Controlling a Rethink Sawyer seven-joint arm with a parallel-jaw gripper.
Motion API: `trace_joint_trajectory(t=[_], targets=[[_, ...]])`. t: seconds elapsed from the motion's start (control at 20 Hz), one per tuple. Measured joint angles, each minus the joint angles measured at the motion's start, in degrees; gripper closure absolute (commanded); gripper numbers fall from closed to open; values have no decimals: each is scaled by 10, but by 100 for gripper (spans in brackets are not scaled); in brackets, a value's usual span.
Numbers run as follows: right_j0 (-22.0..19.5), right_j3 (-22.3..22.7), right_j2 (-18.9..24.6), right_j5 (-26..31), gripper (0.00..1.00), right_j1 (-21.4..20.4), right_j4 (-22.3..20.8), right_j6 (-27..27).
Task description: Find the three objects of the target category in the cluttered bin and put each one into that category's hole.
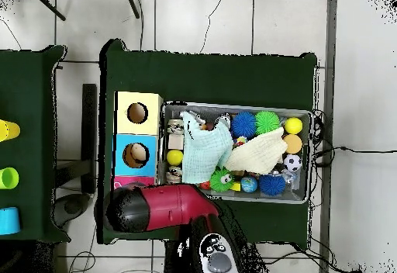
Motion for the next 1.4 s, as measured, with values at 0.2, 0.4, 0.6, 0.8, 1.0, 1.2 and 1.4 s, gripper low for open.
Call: trace_joint_trajectory(t=[0.2, 0.4, 0.6, 0.8, 1.0, 1.2, 1.4], targets=[[19, -4, -6, -34, 100, 35, -8, 0], [26, -4, -10, -38, 100, 45, -8, 0], [28, -8, -16, -38, 100, 47, -8, 0], [28, -11, -21, -38, 100, 47, -8, 0], [28, -13, -25, -37, 100, 45, -8, 0], [28, -13, -27, -22, 100, 32, -8, 0], [28, -13, -27, 0, 100, 15, -8, 0]])
